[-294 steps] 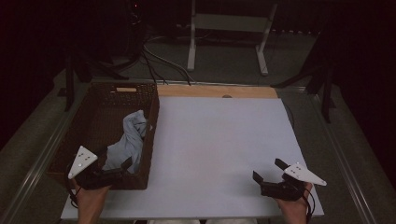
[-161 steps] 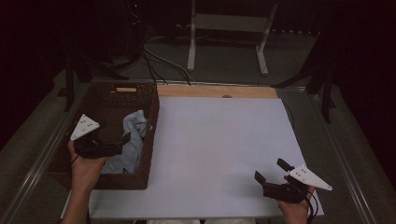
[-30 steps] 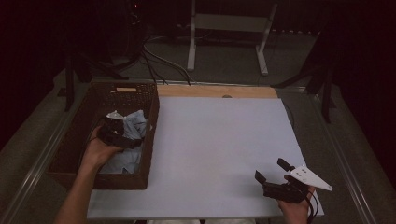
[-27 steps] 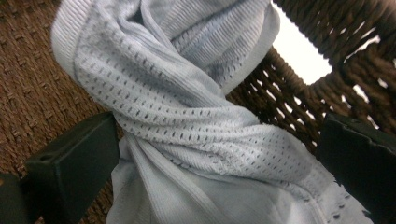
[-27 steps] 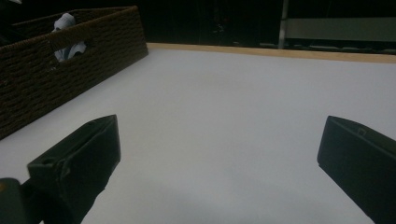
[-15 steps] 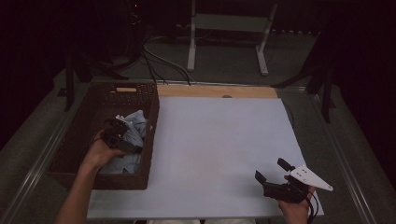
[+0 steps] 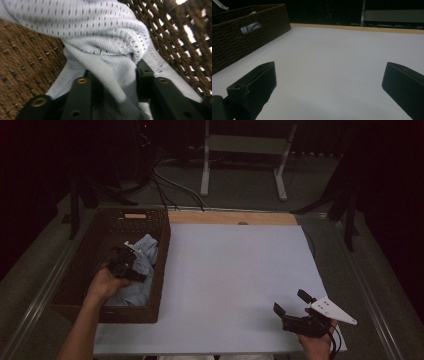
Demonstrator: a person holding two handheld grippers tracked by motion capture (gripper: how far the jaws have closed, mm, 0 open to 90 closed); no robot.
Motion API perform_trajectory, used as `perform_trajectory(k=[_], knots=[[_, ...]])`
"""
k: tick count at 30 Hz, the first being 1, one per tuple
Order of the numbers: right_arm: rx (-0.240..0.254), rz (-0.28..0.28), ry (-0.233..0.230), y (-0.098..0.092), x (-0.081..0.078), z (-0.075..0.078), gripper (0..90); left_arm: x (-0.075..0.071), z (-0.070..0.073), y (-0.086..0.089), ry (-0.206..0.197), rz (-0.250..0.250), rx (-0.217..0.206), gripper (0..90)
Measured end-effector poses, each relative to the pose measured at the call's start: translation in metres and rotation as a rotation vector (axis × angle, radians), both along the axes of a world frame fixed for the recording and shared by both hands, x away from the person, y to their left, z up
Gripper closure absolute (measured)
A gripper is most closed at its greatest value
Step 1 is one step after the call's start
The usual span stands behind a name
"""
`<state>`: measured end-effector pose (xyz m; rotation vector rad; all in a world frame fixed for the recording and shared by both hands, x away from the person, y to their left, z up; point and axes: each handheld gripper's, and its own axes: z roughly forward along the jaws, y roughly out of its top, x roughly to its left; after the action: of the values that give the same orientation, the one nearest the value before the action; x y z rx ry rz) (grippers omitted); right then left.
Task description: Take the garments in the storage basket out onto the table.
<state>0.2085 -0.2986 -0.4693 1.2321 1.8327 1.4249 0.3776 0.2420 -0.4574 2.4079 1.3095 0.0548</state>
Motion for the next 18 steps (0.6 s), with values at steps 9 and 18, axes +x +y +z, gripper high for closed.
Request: perform_trajectory(k=[9, 18], knots=[[0.0, -0.002, -0.002, 0.0, 0.0, 0.0, 0.0, -0.005, 0.016, 0.008, -0.077, 0.034, -0.042, 72.2], [0.001, -0.002, -0.004, -0.001, 0.0, 0.0, 0.0, -0.012, 0.026, 0.014, -0.148, 0.058, -0.081, 72.0]])
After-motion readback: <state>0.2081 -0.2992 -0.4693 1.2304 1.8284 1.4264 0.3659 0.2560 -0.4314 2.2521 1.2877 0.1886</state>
